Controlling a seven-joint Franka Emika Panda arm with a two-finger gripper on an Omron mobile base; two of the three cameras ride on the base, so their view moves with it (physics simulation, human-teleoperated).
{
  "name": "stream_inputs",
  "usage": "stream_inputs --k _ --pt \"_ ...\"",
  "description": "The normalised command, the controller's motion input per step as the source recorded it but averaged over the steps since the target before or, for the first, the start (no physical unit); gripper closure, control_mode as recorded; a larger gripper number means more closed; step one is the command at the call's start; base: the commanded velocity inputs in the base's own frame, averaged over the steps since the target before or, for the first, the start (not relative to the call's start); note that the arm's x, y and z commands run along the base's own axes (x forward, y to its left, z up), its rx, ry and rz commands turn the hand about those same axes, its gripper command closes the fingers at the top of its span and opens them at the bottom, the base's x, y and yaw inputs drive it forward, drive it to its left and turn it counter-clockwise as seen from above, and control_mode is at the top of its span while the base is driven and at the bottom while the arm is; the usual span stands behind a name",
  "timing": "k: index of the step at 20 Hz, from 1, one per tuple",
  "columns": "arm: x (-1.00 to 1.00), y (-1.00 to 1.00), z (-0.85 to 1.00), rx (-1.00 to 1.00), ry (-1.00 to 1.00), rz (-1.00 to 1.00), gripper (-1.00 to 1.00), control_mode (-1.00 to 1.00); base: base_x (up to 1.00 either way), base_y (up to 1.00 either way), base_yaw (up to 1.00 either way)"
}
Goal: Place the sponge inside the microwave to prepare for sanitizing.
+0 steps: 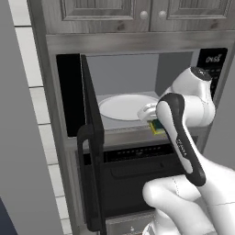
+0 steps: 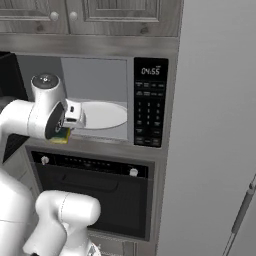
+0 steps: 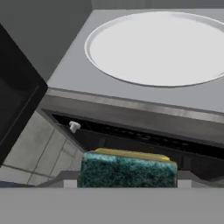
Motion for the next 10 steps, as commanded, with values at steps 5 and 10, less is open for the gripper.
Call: stream_inputs --k 5,10 --pt "0.37 0.0 0.0 -0.07 -0.25 0.0 1.0 -1.0 0.0 0.0 0.0" --pt "0.45 0.0 0.13 0.01 -0.03 0.0 1.0 -1.0 0.0 0.0 0.0"
